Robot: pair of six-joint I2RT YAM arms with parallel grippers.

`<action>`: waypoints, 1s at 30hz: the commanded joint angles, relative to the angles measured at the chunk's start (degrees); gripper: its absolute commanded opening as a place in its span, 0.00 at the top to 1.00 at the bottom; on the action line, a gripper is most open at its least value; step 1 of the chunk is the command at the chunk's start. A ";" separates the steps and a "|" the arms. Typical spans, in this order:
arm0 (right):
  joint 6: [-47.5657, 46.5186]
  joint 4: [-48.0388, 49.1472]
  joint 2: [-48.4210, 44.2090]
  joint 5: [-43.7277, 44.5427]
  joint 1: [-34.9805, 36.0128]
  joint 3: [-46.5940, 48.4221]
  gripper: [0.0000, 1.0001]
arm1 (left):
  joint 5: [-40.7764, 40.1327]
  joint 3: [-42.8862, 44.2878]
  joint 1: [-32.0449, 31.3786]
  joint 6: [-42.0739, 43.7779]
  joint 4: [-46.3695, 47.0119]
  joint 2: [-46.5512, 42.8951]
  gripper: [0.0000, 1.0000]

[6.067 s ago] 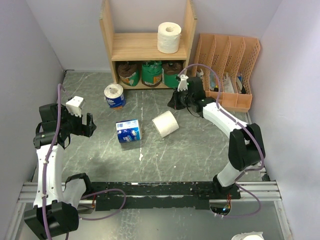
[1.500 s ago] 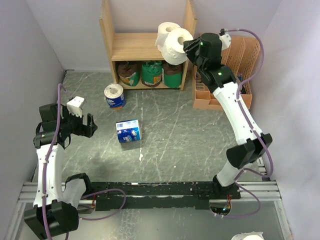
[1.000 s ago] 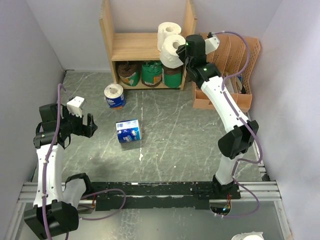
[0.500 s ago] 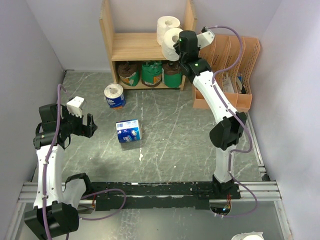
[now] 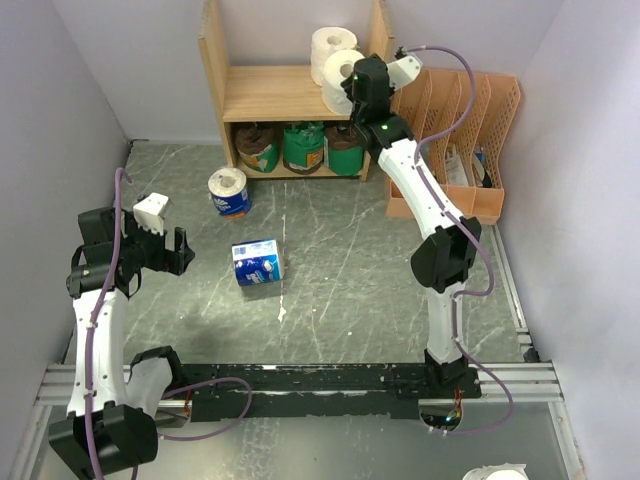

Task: Place and organize the paper towels onto the shelf

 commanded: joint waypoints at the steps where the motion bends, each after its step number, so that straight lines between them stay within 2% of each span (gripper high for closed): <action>1: -2.13 8.46 1.66 -2.06 -0.01 3.97 0.53 | 1.26 0.01 0.60 0.53 -0.22 0.04 0.01; 4: -4.48 10.55 2.08 -3.35 -0.01 6.22 0.42 | 1.24 0.07 0.62 0.66 -0.30 0.37 0.01; 9: -8.78 12.63 1.73 -2.81 -0.09 7.71 0.31 | 1.33 0.02 0.58 0.63 -0.31 0.37 0.01; 12: -9.62 11.44 0.29 -3.70 -0.19 8.02 0.27 | 1.30 0.00 0.62 0.66 -0.32 0.53 0.01; 14: -9.58 9.67 -1.07 -5.32 -0.19 8.59 0.22 | 1.20 0.10 0.60 0.54 -0.31 0.56 0.01; 15: -9.80 8.73 -1.86 -6.57 -0.19 8.87 0.16 | 1.12 0.21 0.60 0.34 -0.31 0.45 0.01; 16: -11.06 7.77 -2.86 -8.54 -0.12 8.99 0.06 | 1.00 0.59 0.59 0.19 -0.35 0.47 0.00; 17: -13.52 6.76 -3.86 -12.19 -0.14 8.96 0.01 | 0.98 1.08 0.58 -0.04 -0.58 0.49 0.00; 20: -31.20 1.21 -9.65 -38.14 -0.40 7.92 0.00 | 2.74 3.77 0.63 0.98 -2.74 1.22 0.00; 22: -42.90 -4.43 -15.14 -52.24 -0.36 2.89 0.00 | 5.35 5.76 0.58 3.29 -5.76 1.48 0.00; 24: -52.09 -9.85 -20.15 -59.97 -0.30 -4.63 0.00 | 8.95 7.96 0.59 5.98 -9.11 2.43 0.00; 27: -53.46 -9.14 -27.93 -55.12 -0.56 -21.95 0.00 | 13.62 9.76 0.53 8.97 -12.46 5.84 0.00; 30: -59.86 -14.42 -32.95 -56.79 -1.52 -34.89 0.00 | 19.22 11.39 -0.93 12.80 -16.26 10.57 0.00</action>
